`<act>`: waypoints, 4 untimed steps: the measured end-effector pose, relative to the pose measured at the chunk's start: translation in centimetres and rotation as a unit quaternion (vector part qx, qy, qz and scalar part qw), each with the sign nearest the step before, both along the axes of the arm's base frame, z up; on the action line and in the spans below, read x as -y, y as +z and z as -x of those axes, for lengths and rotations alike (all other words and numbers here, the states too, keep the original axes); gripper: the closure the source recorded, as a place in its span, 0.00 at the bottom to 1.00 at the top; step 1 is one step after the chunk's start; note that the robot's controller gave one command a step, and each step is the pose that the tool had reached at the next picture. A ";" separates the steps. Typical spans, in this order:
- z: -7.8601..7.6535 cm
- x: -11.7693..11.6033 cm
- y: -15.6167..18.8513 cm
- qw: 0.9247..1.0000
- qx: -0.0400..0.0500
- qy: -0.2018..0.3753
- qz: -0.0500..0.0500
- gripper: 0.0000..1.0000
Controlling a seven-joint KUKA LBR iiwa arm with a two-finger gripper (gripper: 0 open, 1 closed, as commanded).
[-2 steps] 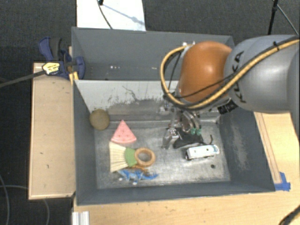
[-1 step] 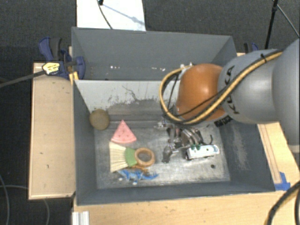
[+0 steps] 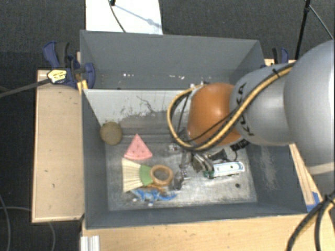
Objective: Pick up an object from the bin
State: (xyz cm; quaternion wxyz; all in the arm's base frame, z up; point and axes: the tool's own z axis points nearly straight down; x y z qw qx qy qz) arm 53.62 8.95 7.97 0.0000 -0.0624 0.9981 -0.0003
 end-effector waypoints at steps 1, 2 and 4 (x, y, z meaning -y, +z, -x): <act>0.6 -3.1 -0.4 0.998 0.000 0.068 0.000 0.00; 1.0 -5.1 -0.6 0.990 0.001 0.141 0.000 0.00; 4.0 -8.8 -0.7 0.996 0.007 0.088 -0.002 1.00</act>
Offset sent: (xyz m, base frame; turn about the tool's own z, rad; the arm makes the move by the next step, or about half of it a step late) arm -0.0195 0.0894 -0.0097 0.0665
